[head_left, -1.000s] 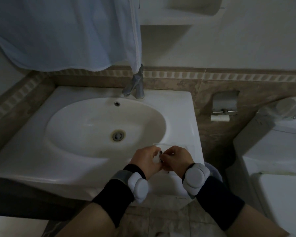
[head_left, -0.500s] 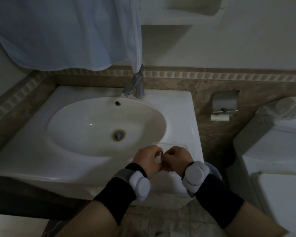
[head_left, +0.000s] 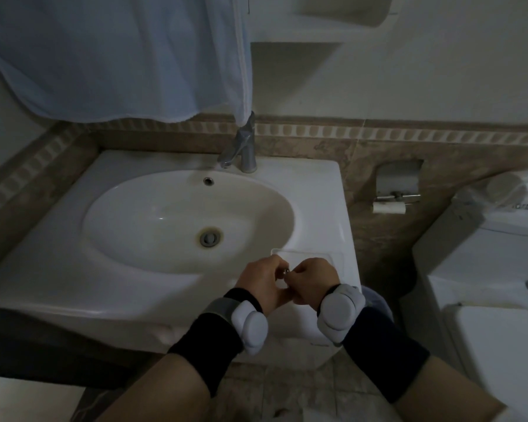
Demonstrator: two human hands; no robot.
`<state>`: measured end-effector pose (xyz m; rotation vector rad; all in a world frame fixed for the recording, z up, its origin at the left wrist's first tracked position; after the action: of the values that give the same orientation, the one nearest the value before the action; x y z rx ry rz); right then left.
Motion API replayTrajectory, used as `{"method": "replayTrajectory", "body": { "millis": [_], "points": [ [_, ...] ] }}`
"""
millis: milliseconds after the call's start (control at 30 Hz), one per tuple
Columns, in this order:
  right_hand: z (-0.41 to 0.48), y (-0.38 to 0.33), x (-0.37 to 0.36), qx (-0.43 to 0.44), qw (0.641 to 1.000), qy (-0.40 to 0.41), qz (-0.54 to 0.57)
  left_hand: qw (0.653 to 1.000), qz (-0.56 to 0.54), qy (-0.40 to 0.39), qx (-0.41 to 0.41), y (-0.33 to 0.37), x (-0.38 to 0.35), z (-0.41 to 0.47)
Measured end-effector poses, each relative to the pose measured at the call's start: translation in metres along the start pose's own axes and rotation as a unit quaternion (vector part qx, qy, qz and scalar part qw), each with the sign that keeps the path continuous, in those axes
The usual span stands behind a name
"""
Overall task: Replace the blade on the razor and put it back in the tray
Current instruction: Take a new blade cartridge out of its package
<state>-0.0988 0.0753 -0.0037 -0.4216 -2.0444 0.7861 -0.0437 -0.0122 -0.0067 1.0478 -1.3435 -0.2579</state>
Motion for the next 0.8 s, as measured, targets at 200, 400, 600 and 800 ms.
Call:
{"method": "replayTrajectory", "body": {
  "millis": [200, 400, 600, 800],
  "points": [
    [0.000, 0.002, -0.002, -0.004, 1.000, -0.005, -0.014, 1.000, 0.008, 0.001, -0.012, 0.001, -0.002, -0.005],
    [0.002, 0.013, -0.003, -0.027, 1.000, -0.007, 0.007, 1.000, 0.000, -0.003, -0.018, -0.001, -0.006, -0.006],
    [-0.004, 0.027, -0.005, -0.125, 0.946, -0.073, 0.289, 0.996, -0.082, 0.031, 0.018, -0.010, 0.000, -0.010],
    [-0.002, 0.036, -0.003, -0.155, 0.883, -0.069, 0.438, 0.981, -0.135, 0.075, 0.119, -0.068, 0.034, -0.011]
  ]
}}
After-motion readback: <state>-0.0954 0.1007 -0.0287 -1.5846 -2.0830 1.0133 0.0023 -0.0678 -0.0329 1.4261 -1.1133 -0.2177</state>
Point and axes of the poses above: each hand's wrist, its own z-axis towards the middle knuckle, its own x-axis out of the back of the hand, y = z × x, the point moved 6 cm from there along z, towards the middle knuckle, and after that the axes turned 5 degrees about y, right-handed, at the moved point
